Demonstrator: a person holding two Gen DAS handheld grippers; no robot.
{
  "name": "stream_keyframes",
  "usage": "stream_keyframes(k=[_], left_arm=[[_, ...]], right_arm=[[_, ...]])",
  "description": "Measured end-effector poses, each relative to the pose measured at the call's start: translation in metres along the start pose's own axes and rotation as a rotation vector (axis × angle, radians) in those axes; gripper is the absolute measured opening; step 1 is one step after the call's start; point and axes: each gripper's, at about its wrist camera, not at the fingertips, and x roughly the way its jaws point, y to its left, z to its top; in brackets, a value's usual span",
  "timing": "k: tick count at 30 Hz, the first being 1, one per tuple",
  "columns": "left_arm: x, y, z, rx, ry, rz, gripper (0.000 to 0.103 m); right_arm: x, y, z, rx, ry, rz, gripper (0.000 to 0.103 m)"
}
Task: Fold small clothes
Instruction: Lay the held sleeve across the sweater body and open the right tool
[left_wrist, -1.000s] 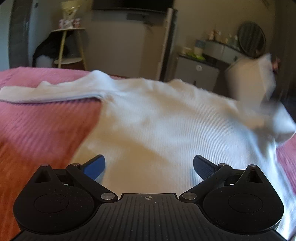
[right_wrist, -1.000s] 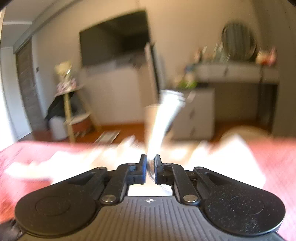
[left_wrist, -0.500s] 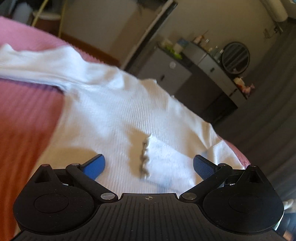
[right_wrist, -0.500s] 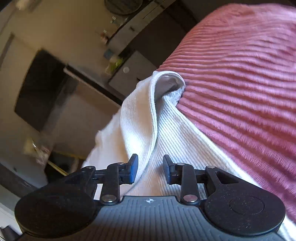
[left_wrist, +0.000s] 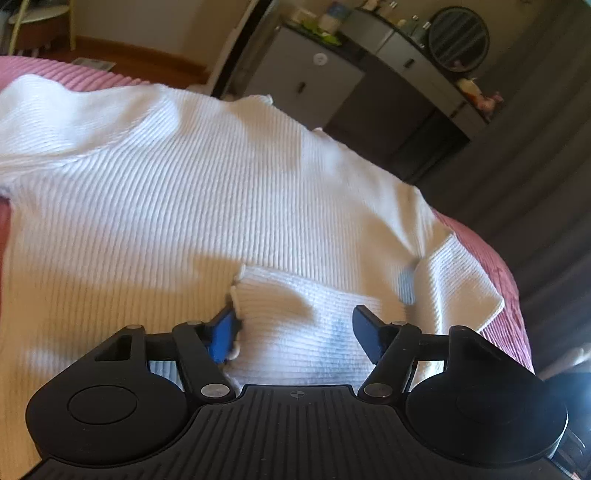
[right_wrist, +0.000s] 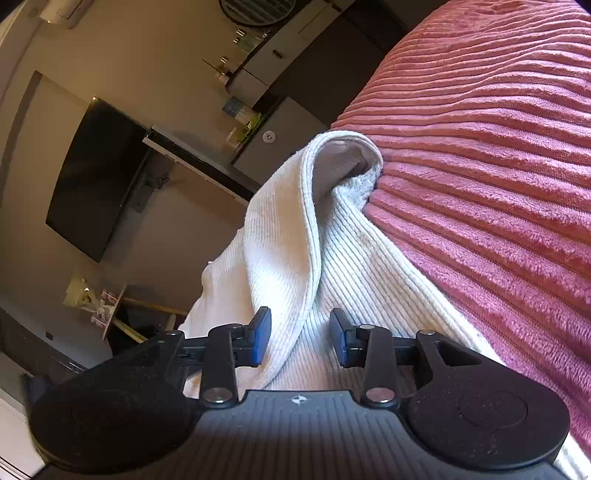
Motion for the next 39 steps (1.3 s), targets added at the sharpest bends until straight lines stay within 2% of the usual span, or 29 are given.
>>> stream_keyframes(k=[1, 3, 5, 7, 11, 13, 16, 20, 23, 28, 32, 35, 39], left_arm=[[0.000, 0.000, 0.002, -0.005, 0.000, 0.012, 0.041], [-0.004, 0.001, 0.008, -0.016, 0.008, 0.016, 0.013], [-0.017, 0.000, 0.015, -0.028, -0.012, -0.037, 0.012], [-0.034, -0.012, 0.024, 0.034, -0.073, -0.026, 0.011], [-0.066, -0.024, 0.045, 0.107, -0.174, -0.023, 0.011], [-0.071, -0.019, 0.051, 0.138, -0.210, 0.044, 0.011], [-0.064, 0.001, 0.052, 0.124, -0.200, 0.141, 0.011], [-0.053, 0.027, 0.045, 0.081, -0.165, 0.201, 0.012], [-0.047, 0.040, 0.038, 0.032, -0.171, 0.245, 0.025], [-0.045, 0.048, 0.035, -0.003, -0.149, 0.175, 0.054], [-0.040, 0.048, 0.029, 0.004, -0.138, 0.175, 0.057], [-0.037, 0.045, 0.021, 0.047, -0.128, 0.188, 0.059], [-0.032, 0.040, 0.014, 0.091, -0.131, 0.205, 0.059]], right_arm=[[0.000, 0.000, 0.000, -0.006, -0.002, -0.002, 0.034], [0.001, -0.001, 0.000, -0.007, -0.005, -0.001, 0.034], [0.002, -0.002, 0.000, 0.008, -0.011, 0.002, 0.034], [0.003, 0.000, -0.001, 0.001, -0.010, 0.004, 0.034], [0.004, 0.003, -0.002, -0.015, -0.014, 0.004, 0.034], [0.004, 0.003, -0.003, -0.010, -0.015, 0.006, 0.034], [0.004, 0.003, -0.004, -0.013, -0.018, 0.004, 0.034], [0.007, 0.001, -0.003, -0.015, -0.018, 0.000, 0.034], [0.008, 0.002, -0.004, -0.026, -0.021, -0.003, 0.034], [0.011, 0.002, -0.002, -0.023, -0.029, 0.011, 0.034], [0.016, -0.004, 0.017, 0.008, -0.056, 0.035, 0.034], [0.021, -0.018, 0.038, 0.118, -0.101, 0.069, 0.034], [0.046, -0.032, 0.062, 0.252, -0.100, 0.046, 0.031]])
